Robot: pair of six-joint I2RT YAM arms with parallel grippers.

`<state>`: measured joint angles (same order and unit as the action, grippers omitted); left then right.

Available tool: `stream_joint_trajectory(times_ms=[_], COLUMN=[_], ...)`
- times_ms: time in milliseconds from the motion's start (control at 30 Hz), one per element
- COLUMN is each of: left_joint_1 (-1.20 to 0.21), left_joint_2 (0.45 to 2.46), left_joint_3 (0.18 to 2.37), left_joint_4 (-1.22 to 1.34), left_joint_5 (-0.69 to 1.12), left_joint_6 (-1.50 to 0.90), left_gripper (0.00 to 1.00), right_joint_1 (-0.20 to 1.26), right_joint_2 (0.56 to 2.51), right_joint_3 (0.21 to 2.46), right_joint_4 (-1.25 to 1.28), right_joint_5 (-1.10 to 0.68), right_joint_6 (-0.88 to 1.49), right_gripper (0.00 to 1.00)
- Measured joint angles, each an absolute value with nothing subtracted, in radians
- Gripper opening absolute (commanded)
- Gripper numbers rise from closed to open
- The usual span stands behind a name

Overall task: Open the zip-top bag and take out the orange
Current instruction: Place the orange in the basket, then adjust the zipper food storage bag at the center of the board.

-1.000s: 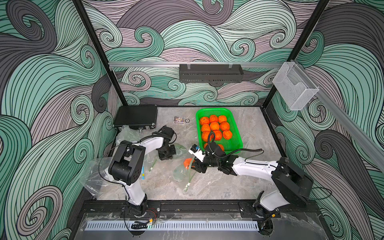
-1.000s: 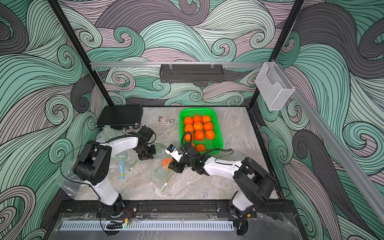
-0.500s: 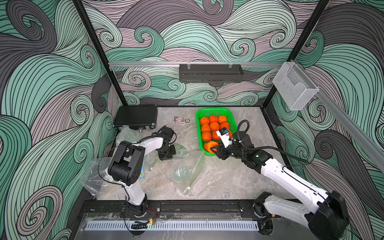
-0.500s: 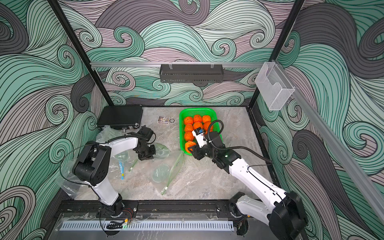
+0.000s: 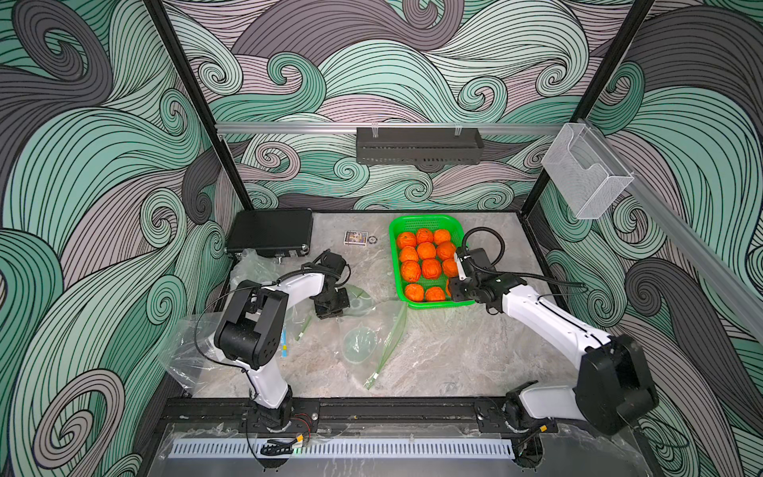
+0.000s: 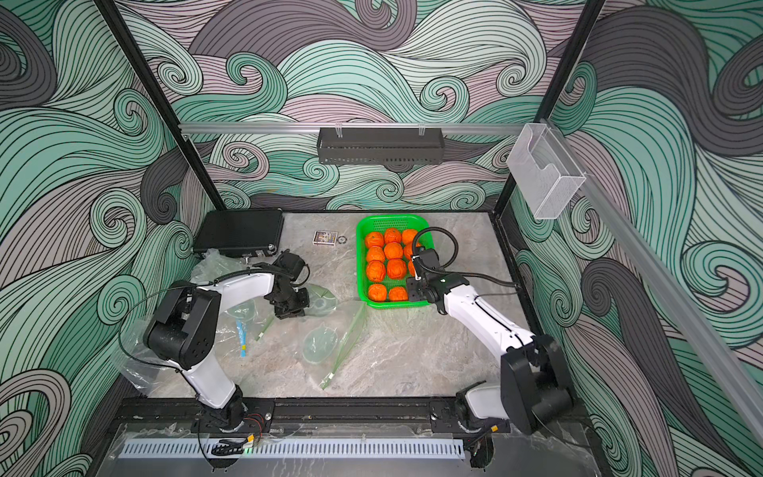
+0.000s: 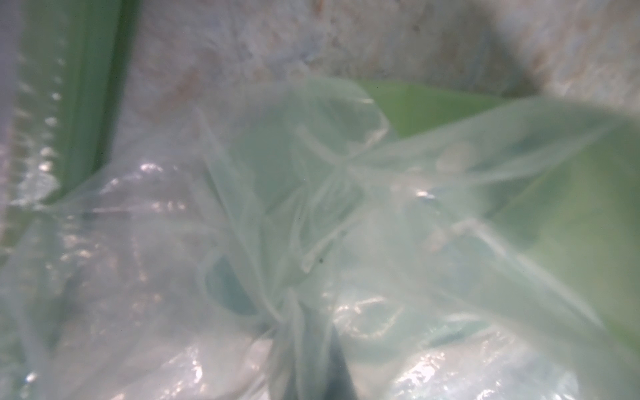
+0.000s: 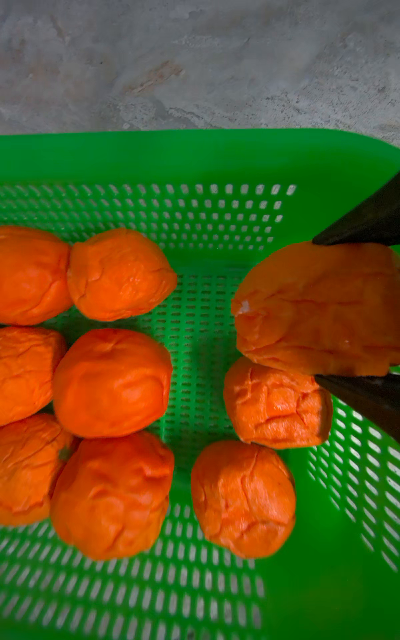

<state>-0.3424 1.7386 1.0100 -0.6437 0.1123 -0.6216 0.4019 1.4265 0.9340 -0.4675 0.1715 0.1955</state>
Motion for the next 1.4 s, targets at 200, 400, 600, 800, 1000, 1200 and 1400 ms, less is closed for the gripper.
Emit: stream_joint_trajectory(times_ms=[200, 400, 600, 800, 1000, 1200, 1400], left_joint_1=[-0.342, -0.342, -0.341, -0.34, -0.34, -0.34, -0.338], left_joint_2=[1.739, 1.739, 1.744, 1.737, 1.556, 1.18, 1.004], left_joint_3=[1.01, 1.011, 1.028, 1.094, 1.147, 1.069, 0.877], left_joint_4=[-0.643, -0.645, -0.66, -0.69, -0.702, -0.561, -0.371], left_joint_5=[0.113, 0.113, 0.107, 0.061, 0.004, -0.12, -0.201], left_joint_6=[-0.621, -0.622, -0.623, -0.621, -0.601, -0.519, -0.403], left_gripper=[0.0, 0.01, 0.18, 0.47, 0.62, 0.92, 0.94], right_joint_1=[0.392, 0.384, 0.38, 0.376, 0.37, 0.29, 0.104], right_joint_2=[1.509, 1.583, 1.593, 1.53, 1.366, 1.225, 1.215], right_joint_3=[0.966, 0.992, 1.004, 1.005, 1.016, 1.005, 0.966], right_joint_4=[-0.466, -0.457, -0.446, -0.448, -0.446, -0.411, -0.381], right_joint_5=[0.204, 0.204, 0.2, 0.198, 0.21, 0.29, 0.308], right_joint_6=[0.215, 0.226, 0.237, 0.241, 0.237, 0.19, 0.222], right_gripper=[0.53, 0.64, 0.76, 0.78, 0.8, 0.89, 0.9])
